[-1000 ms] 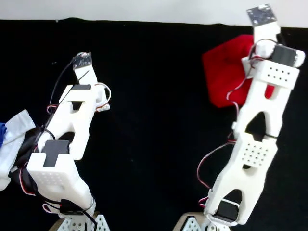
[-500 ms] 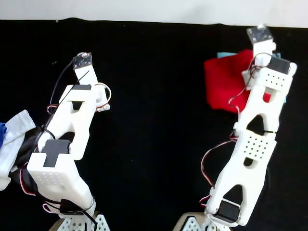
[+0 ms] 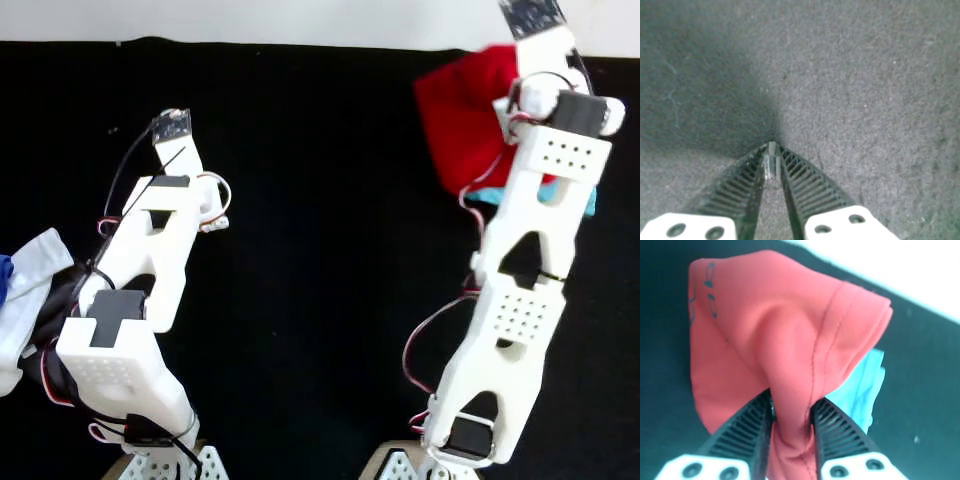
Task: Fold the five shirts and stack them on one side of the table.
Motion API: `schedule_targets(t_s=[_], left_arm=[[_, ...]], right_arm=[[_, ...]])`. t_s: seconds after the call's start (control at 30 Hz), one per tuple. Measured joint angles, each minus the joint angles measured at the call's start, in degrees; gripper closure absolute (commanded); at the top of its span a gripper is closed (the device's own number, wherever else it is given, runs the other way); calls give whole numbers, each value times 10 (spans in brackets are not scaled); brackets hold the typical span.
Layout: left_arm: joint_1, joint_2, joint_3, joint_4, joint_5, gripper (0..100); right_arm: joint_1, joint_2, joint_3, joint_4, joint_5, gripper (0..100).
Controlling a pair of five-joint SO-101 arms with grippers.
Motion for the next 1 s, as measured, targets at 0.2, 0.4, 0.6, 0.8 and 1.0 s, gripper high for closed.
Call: schedule_targets(t_s=[0.2,0.4,0.6,0.8,1.0], left_arm=[[0,0,0,0,0,990],[0,0,0,0,0,990],[0,0,0,0,0,990],[0,0,0,0,0,990],[0,0,0,0,0,990]], right_arm=[[-3,-40,-1,0,0,992],[43,-21,30,-59,-2,992],[84,98,141,-179,13,992],[98,163,140,-266,20,990],[112,168,140,-288,20,904]])
